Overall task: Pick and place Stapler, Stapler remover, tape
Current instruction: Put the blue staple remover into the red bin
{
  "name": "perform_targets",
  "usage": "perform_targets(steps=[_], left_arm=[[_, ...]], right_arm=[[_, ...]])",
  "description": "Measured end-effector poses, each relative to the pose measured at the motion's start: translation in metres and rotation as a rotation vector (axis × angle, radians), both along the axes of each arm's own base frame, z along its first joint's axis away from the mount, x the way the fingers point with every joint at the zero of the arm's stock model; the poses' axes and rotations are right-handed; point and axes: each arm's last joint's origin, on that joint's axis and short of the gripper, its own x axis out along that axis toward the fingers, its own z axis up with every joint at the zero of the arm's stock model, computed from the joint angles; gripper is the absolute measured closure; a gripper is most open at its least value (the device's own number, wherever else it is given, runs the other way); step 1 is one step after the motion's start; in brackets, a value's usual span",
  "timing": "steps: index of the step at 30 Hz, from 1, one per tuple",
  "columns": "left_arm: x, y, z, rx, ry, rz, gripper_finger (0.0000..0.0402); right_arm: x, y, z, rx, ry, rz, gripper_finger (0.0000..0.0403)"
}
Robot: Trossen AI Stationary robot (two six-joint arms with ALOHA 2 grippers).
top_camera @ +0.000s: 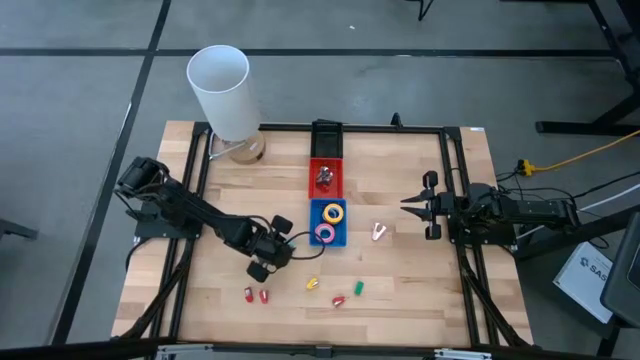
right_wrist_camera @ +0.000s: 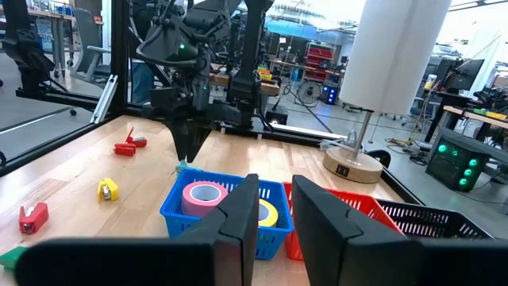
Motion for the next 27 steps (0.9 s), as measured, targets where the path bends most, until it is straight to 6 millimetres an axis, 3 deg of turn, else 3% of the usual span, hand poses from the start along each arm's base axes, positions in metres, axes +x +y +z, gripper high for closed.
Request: perform_targets(steps=[17, 27], left_arm=[[0.0065, -0.0024, -0.008, -0.043, 0.006, -0.048, 0.0396], [0.0083, -0.0052, -0.0047, -0.046, -0.024, -0.015, 0.0398]], right_arm=[[0.0, 0.0, 0.0, 0.0, 0.0, 0.0, 0.0322], [0.0, 0.0, 0.0, 0.0, 0.0, -0.001, 0.0322]])
